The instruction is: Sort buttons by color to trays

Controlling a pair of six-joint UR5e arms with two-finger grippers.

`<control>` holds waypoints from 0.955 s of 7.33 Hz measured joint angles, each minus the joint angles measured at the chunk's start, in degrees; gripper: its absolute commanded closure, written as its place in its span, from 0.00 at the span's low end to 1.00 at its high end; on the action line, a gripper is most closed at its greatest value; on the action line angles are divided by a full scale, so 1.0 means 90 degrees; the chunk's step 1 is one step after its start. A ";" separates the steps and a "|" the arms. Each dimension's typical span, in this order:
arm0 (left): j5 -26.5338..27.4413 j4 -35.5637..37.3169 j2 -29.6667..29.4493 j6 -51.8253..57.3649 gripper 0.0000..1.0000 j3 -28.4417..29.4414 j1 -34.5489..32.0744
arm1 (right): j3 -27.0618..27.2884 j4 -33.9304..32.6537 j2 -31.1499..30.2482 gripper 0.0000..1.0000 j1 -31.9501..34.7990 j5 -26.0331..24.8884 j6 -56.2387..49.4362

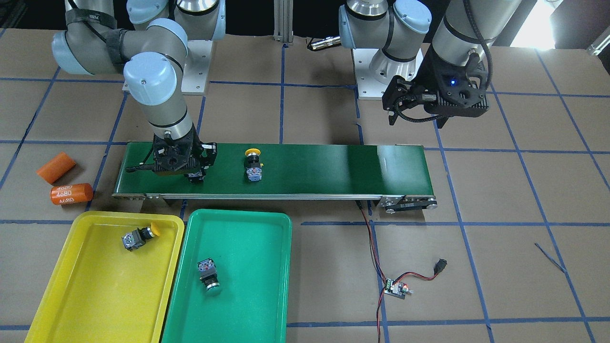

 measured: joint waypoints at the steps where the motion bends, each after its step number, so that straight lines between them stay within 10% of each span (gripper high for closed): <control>1: -0.0005 0.0000 0.0002 0.0000 0.00 0.0000 0.0000 | -0.0213 -0.0090 0.0091 0.84 0.0008 0.0079 0.0141; 3: -0.0007 0.0000 0.0003 -0.0003 0.00 -0.0001 -0.0002 | -0.1022 -0.0785 0.0766 0.81 0.0042 0.0306 0.0428; 5: -0.0008 0.0000 0.0003 -0.0004 0.00 -0.0004 -0.0008 | -0.1870 -0.1094 0.1539 0.27 0.0159 0.0511 0.0483; 7: -0.0008 0.0000 0.0009 -0.0003 0.00 -0.0003 -0.0009 | -0.2451 -0.1302 0.2240 0.00 0.0214 0.0896 0.0476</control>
